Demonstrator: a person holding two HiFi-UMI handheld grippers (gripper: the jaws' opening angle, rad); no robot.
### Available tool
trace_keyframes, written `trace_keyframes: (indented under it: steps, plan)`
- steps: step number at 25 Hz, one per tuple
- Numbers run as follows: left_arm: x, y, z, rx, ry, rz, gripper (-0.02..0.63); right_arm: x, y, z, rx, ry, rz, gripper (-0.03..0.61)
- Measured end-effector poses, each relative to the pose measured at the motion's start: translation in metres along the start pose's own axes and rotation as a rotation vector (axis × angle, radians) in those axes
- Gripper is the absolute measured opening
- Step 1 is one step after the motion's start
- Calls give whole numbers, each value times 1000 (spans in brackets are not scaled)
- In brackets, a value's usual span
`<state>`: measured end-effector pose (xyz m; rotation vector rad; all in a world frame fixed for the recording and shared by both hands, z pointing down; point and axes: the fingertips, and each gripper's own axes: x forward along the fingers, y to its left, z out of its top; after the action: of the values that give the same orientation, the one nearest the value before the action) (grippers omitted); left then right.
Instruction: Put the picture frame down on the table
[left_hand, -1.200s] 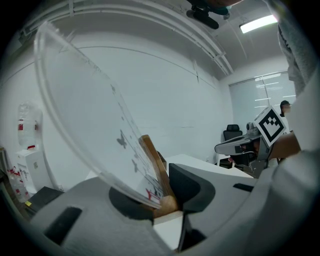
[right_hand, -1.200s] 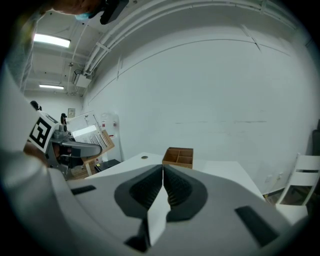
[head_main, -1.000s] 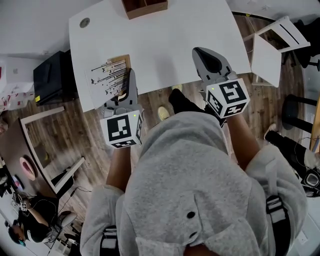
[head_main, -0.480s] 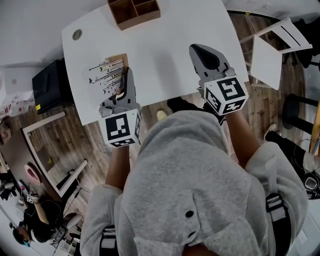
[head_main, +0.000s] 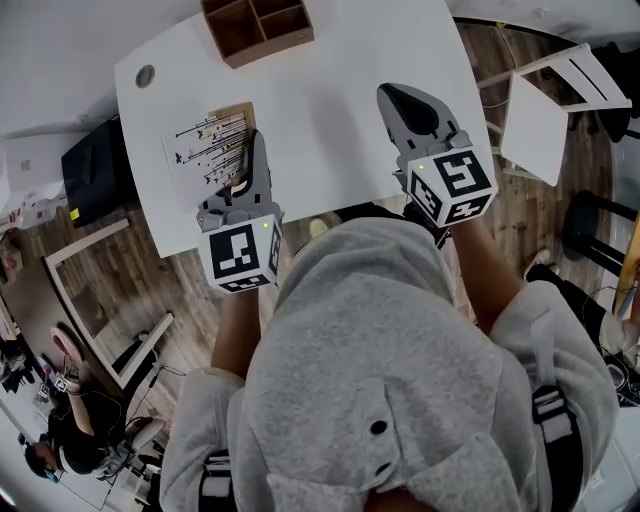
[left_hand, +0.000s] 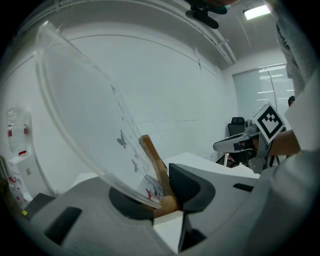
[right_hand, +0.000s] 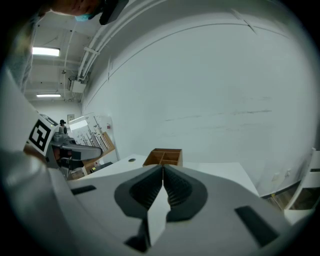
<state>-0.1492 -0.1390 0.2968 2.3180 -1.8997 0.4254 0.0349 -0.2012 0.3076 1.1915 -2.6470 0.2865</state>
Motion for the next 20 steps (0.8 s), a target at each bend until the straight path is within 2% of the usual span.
trace_keyframes:
  steps: [4,20]
  plan:
    - [39,-9,2,4,30,2,112,18,-35,-5,26,14,16,26]
    - [65,-18,-7,12,98,34,112,33,-61,-22,77,30,70,26]
